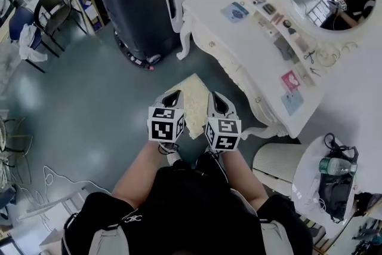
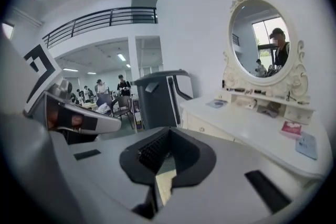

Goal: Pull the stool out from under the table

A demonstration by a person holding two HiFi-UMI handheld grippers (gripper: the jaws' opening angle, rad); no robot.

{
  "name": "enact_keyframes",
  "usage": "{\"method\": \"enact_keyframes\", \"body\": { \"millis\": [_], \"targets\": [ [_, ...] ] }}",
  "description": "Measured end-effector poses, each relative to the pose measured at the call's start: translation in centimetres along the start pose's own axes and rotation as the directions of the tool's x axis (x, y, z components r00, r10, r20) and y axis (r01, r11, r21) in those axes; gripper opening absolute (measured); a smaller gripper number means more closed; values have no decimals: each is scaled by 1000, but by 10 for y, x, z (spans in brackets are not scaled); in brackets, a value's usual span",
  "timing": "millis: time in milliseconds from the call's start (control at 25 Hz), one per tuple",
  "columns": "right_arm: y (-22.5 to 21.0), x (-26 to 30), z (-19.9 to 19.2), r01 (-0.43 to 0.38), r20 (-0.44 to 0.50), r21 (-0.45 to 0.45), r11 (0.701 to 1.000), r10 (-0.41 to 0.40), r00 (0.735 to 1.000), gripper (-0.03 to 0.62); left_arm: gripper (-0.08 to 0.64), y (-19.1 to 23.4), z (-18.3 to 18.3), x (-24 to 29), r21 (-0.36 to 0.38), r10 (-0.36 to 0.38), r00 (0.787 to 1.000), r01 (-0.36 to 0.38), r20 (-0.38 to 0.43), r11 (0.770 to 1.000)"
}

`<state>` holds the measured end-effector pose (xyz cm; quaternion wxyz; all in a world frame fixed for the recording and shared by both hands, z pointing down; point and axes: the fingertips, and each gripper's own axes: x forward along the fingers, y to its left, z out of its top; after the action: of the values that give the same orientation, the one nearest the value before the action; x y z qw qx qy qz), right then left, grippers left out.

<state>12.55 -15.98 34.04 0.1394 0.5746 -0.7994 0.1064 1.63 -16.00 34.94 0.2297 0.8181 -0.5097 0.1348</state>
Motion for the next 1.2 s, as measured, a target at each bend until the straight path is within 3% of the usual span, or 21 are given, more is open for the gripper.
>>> {"method": "enact_keyframes", "body": {
  "millis": [240, 480, 880, 1200],
  "targets": [
    [-1, -31, 76, 35, 163, 47, 998, -42, 986, 8, 6, -13, 78, -39, 85, -6, 990, -7, 143, 996],
    [-3, -49, 128, 44, 266, 56, 997, -57, 962, 8, 6, -21, 117, -58, 122, -40, 975, 13, 219, 992],
    [-8, -55, 135, 95, 277, 37, 995, -101, 956, 8, 6, -33, 125, -57, 136, -91, 969, 61, 228, 989],
    [-11, -57, 132, 91, 273, 52, 995, -102, 957, 8, 6, -44, 122, -51, 164, -120, 971, 86, 209, 983]
  ]
}}
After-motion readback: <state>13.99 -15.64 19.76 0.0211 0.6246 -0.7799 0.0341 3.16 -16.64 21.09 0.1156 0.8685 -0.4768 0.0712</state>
